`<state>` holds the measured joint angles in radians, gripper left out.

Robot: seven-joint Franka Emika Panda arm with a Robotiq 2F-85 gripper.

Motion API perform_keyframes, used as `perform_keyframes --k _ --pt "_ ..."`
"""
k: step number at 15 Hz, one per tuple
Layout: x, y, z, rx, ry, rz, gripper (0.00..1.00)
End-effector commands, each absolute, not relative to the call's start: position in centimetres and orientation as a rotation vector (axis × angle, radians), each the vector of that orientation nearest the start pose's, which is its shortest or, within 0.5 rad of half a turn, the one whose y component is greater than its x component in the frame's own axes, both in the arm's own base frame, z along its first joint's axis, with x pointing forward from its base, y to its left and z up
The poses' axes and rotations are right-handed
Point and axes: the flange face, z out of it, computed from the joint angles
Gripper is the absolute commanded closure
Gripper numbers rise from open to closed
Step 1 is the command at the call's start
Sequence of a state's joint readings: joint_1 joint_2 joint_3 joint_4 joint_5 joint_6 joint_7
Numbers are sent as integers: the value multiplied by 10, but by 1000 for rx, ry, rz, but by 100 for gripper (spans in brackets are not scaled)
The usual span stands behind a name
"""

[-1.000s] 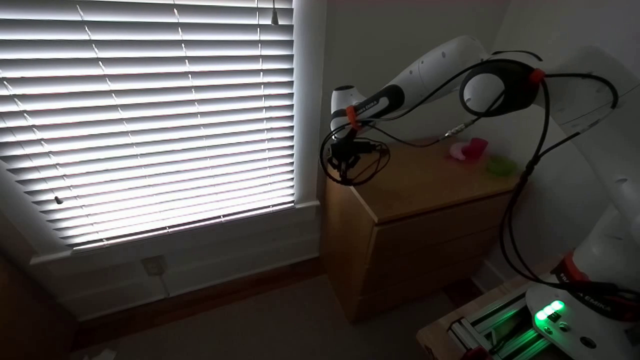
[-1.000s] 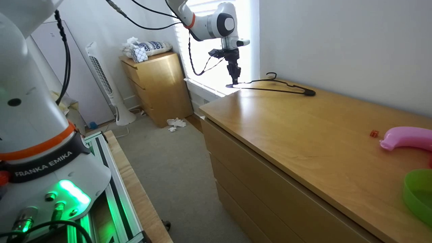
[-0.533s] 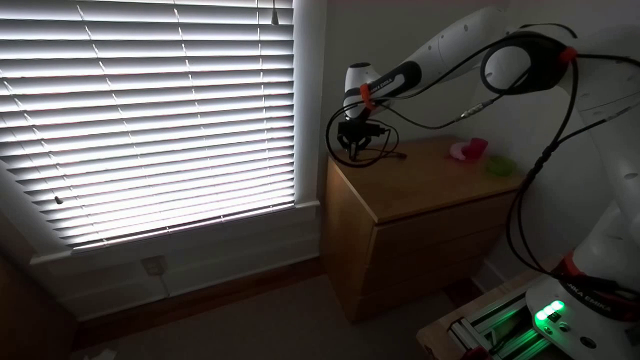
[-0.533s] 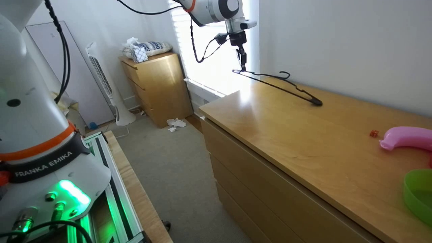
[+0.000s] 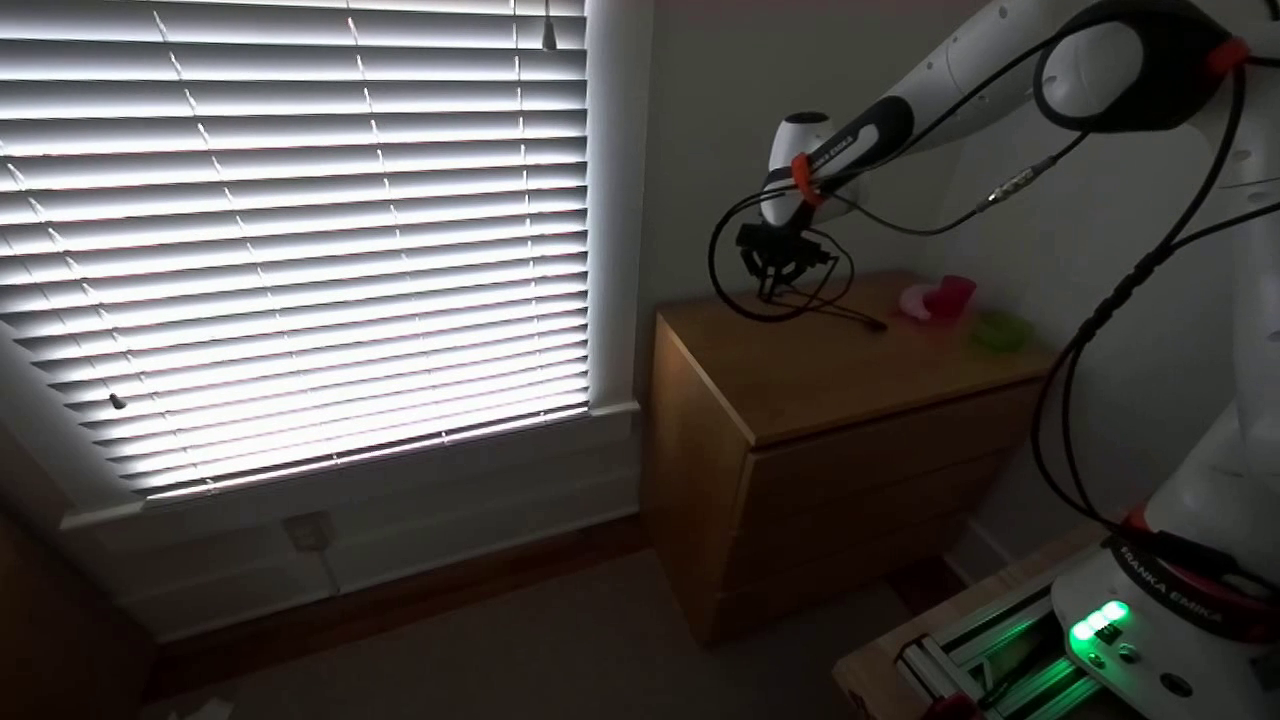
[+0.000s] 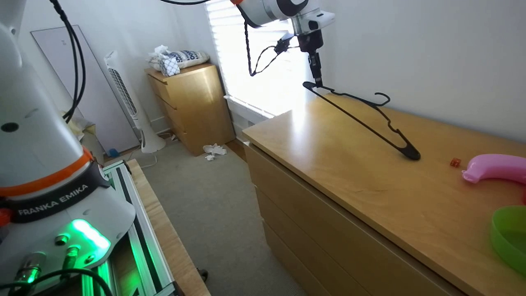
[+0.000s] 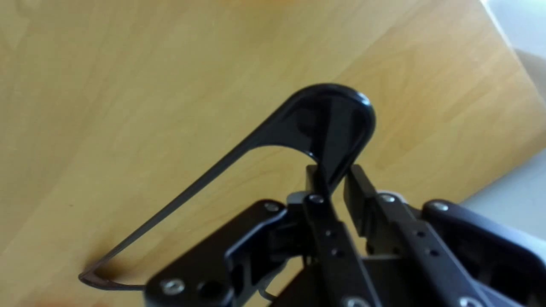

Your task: Move the black clothes hanger to the right

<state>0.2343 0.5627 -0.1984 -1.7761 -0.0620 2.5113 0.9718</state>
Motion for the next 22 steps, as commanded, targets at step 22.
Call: perform_keyframes --k 22 --pt "635 -110 194 -2790 1580 -106 96"
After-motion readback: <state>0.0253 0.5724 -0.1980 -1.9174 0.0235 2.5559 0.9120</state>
